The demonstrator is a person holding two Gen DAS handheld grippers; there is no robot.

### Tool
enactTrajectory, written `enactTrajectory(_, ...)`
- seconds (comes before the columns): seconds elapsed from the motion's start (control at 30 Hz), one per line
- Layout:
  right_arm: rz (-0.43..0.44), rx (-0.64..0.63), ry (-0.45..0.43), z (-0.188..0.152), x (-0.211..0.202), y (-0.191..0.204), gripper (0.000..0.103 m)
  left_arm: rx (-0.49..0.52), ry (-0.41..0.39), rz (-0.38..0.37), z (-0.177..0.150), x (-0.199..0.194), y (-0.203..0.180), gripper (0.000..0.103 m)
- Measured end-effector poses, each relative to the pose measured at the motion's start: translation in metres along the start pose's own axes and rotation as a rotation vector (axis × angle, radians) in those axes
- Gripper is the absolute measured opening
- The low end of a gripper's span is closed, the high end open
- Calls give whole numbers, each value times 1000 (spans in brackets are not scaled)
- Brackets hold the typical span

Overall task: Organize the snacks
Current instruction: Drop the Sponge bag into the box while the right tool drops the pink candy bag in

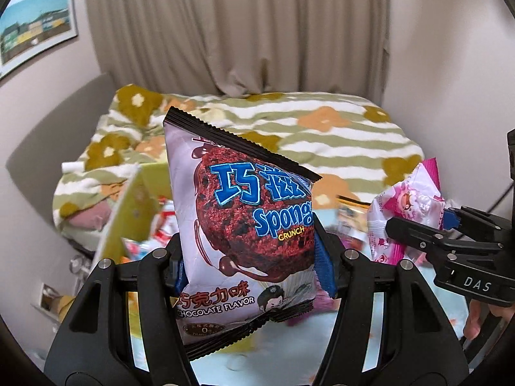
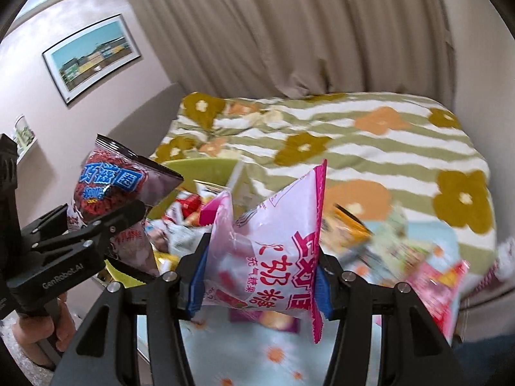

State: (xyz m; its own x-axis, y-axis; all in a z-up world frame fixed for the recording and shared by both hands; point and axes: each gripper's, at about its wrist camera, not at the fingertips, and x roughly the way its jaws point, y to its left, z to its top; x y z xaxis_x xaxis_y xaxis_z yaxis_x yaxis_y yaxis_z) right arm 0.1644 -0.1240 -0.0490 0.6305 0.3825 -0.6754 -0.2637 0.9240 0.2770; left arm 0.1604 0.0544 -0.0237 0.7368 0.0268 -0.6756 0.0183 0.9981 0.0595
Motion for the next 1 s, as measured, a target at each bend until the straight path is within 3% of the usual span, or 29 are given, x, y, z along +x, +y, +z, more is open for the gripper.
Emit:
enactTrajectory(0.37,-7,20,35,42,93,84,50,-43,62,-26,27,70,124,59)
enactTrajectory(0.63,-78,89,74,52,148,104,50,-16,177,-114,31,145,166,60)
enactTrajectory(0.7,-100,108,82,52,155,105,50,-11,200,-137,30,160,170,68)
enactTrajectory(0.77,-114,118,89,52,159,107,50,-3,215,-142,29,171,173,103)
enactTrajectory(1.0,-141,127,112,48,166,109,50,-2,208,-168,18,163,179,103)
